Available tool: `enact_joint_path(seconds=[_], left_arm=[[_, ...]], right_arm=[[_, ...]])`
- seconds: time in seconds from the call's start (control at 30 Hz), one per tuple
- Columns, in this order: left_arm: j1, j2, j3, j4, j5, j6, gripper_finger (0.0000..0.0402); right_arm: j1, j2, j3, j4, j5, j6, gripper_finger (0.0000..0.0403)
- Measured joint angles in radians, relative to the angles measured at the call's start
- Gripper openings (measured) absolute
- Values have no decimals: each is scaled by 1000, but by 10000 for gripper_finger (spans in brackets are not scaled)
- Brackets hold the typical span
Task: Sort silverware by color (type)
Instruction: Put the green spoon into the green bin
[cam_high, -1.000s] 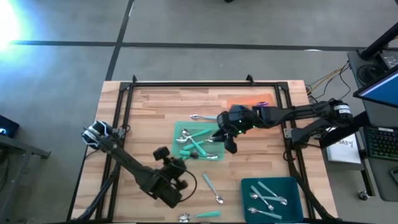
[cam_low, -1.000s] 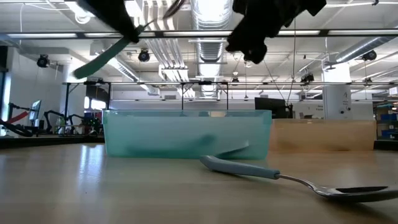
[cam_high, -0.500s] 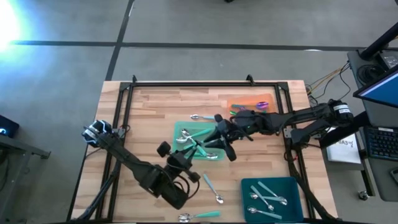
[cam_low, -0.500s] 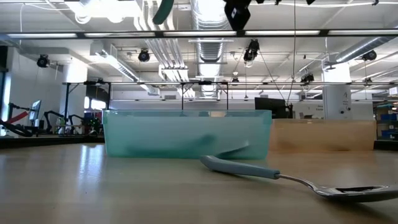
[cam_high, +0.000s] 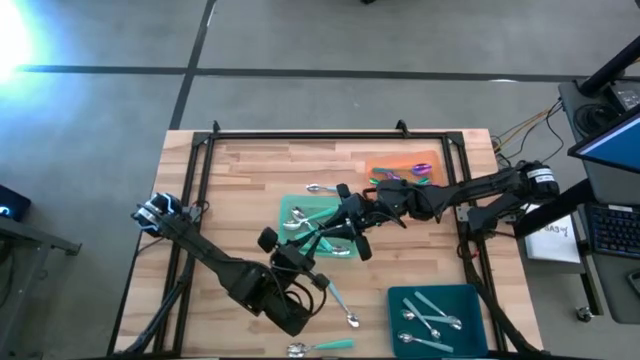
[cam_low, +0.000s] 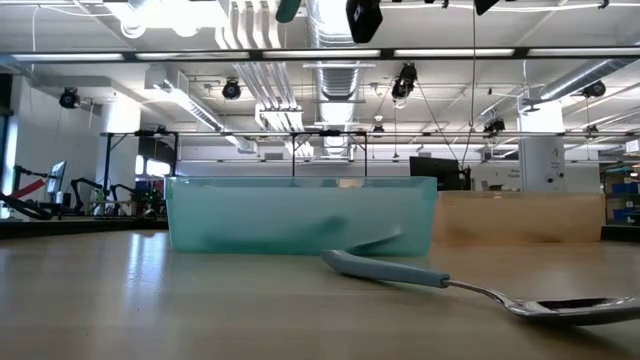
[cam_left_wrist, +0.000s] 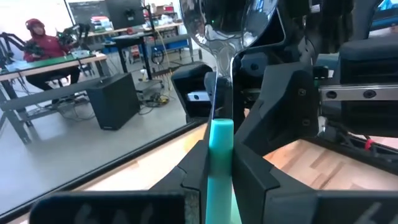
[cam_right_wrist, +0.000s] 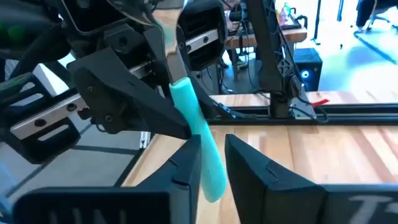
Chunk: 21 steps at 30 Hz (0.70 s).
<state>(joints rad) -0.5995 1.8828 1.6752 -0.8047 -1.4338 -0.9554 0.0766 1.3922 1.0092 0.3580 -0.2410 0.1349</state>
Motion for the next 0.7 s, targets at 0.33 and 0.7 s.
enact_joint_path(seconds=[0.33,0.7], left_arm=[[5,0,0,3,-25,4,33],[10,0,0,10,-19,4,33]], right_arm=[[0,-5,0,26,8,-23,144],[0,-8,0,60,5,-24,143]])
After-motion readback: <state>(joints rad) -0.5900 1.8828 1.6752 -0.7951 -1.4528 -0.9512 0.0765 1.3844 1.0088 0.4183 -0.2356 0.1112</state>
